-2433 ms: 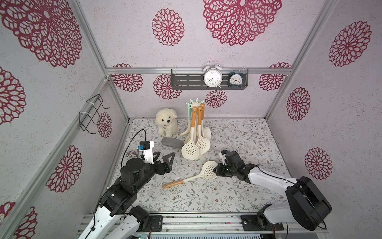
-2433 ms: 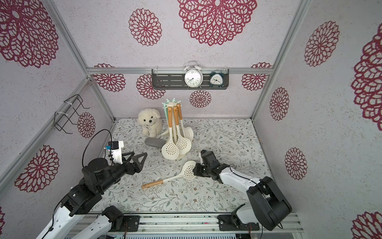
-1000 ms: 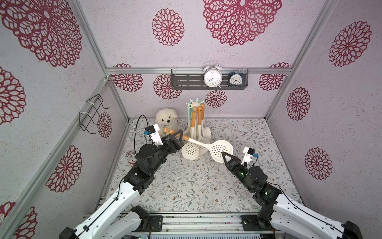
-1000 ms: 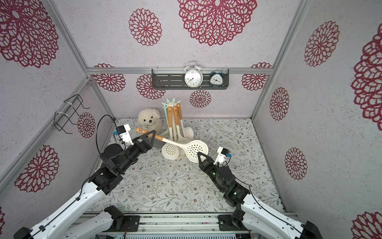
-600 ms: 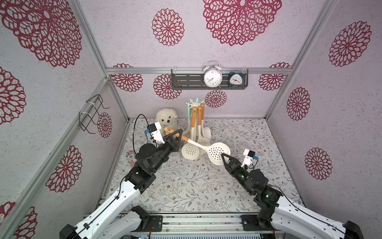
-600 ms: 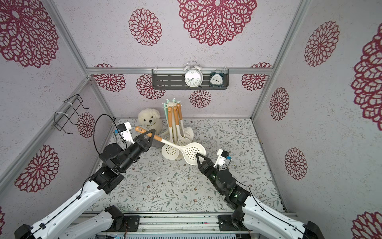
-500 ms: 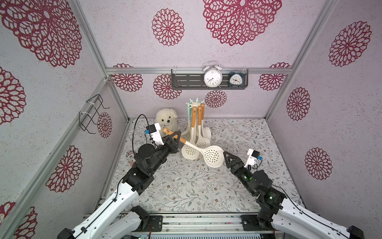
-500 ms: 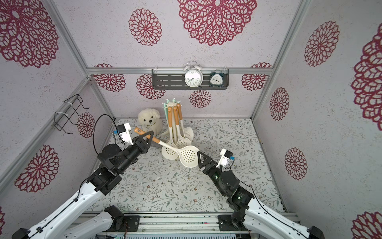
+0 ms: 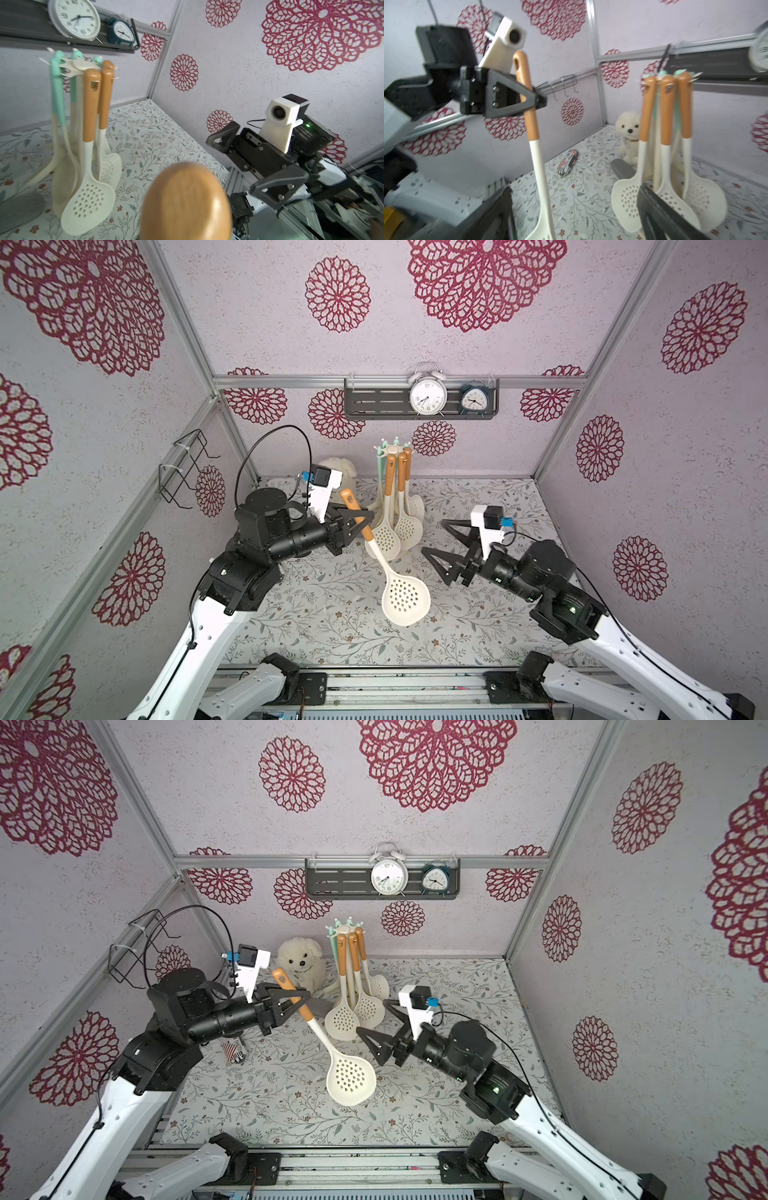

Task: Hang the skimmer on the kitchen utensil rack
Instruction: Pick up the skimmer from the center of the board.

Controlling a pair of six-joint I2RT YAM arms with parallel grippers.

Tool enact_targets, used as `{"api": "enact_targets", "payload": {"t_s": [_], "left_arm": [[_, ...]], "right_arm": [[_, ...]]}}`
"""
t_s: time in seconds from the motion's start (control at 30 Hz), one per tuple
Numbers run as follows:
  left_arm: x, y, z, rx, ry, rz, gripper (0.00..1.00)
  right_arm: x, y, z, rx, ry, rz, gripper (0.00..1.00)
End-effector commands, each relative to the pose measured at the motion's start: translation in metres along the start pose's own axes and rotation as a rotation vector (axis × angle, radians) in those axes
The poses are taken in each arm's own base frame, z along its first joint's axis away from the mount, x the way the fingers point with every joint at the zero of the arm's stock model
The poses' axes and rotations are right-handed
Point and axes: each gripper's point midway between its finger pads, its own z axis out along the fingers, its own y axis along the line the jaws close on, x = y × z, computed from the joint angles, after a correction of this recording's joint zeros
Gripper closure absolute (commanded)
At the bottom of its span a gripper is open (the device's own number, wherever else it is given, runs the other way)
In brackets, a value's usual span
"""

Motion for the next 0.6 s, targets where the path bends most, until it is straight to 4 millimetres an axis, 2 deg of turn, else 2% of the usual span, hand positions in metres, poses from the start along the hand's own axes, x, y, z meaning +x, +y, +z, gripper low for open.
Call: {"api": "enact_targets", "payload": {"t_s": [0.0,0.13,0.27,0.43,0.57], "left_arm": [[-0.004,-0.034,-0.006,0.171,0.036,0.031,1.0],[-0.014,-0.045,-0.009,0.215,0.015,0.05,1.0],[-0.02,-0.046,-0.01,0.212,-0.005,0.061,1.0],[-0.023,-0.045,-0.009,0.203,-0.016,0.066,1.0],[-0.024,-0.044,-0.01,0.194,-0.026,0.071,1.0]], "right_arm": [[0.016,0.047,0.011,-0.325,0.088,-0.062,0.05],[0.018,0.055,0.024,-0.421,0.062,-0.03,0.1],[0.019,0.06,0.031,-0.49,0.018,0.017,0.18],[0.02,0.065,0.035,-0.537,0.004,0.064,0.43],[0.021,0.064,0.037,-0.547,-0.012,0.098,0.68]]}}
